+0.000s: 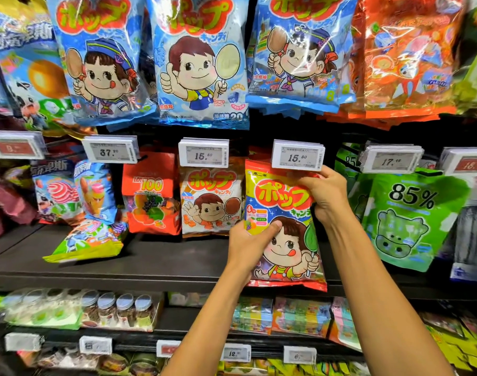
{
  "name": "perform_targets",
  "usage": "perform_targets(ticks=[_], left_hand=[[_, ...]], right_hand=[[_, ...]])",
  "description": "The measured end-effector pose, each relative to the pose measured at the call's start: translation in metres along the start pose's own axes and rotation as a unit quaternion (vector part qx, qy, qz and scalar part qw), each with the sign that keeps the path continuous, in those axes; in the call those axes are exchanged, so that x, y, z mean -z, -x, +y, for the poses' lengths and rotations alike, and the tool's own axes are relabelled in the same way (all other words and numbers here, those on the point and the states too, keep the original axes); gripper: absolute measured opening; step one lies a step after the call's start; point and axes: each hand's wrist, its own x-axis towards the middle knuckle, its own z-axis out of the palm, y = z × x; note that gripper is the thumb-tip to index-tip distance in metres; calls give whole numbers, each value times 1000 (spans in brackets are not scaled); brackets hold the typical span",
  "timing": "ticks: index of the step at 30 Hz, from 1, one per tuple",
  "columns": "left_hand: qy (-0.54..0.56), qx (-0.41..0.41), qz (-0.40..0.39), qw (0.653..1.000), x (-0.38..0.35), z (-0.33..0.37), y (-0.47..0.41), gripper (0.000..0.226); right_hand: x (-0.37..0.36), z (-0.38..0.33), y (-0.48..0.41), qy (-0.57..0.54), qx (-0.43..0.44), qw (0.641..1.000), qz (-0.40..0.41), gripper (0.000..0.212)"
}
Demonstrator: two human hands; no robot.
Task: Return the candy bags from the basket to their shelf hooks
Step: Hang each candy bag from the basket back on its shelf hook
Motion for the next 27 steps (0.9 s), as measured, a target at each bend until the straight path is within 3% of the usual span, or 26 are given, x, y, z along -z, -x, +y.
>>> perform_targets(ticks=[8, 15, 19, 23, 27], left_hand=[[7, 12, -5, 1000, -6, 0, -7, 35], [21, 27, -7, 999, -11, -3, -7, 30], [23, 32, -11, 999, -12, -5, -8, 17], [22, 35, -19, 999, -11, -5, -12, 20], [12, 51, -18, 998, -6, -6, -20, 18]], right_hand=[[-5, 0, -8, -58, -45, 997, -11, 30], [0, 5, -14, -10, -15, 1000, -11, 33], [0, 4, -20, -25, -23, 999, -22, 20], [2, 6, -24, -34, -28, 999, -29, 15], [2, 8, -27, -6, 12, 1000, -20, 23]])
